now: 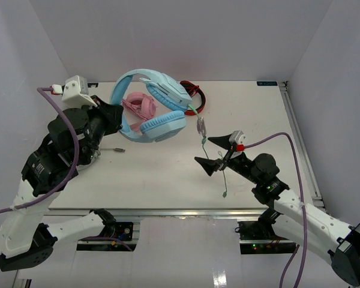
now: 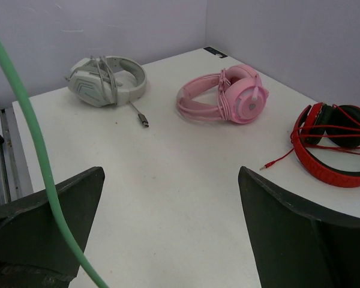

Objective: Wrap the headphones

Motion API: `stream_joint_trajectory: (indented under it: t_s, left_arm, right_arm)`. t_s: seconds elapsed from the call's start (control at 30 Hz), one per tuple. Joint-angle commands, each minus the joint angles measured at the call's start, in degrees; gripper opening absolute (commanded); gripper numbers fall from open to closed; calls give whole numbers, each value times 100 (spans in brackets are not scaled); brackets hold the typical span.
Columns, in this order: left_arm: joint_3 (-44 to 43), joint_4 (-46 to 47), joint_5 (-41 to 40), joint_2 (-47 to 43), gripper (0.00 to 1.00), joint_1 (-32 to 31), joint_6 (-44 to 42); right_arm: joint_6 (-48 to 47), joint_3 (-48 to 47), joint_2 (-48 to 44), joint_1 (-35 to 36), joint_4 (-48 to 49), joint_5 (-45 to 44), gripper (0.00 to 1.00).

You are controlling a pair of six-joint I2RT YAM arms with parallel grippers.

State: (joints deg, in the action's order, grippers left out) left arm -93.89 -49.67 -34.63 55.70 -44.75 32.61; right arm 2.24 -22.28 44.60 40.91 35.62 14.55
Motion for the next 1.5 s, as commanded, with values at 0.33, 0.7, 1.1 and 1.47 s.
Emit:
stream_joint_trajectory:
  t_s: [0.33, 0.7, 1.1, 1.47]
  left_arm:
    - [-110, 212, -41, -369, 0, 10, 165]
    - [-496, 148, -103, -305, 0, 10, 73]
    - [-1087, 19, -608, -591, 0, 10, -55]
    - [-1163, -99, -738, -802, 0, 10, -149]
  right_arm:
    - [-570, -503, -143, 14, 229, 751, 100]
    - [-268, -383, 646, 52, 747, 1179, 89]
    - [-340, -534, 1407, 58, -5, -385, 74]
    - [-439, -1095, 1951, 58, -41, -1408, 52]
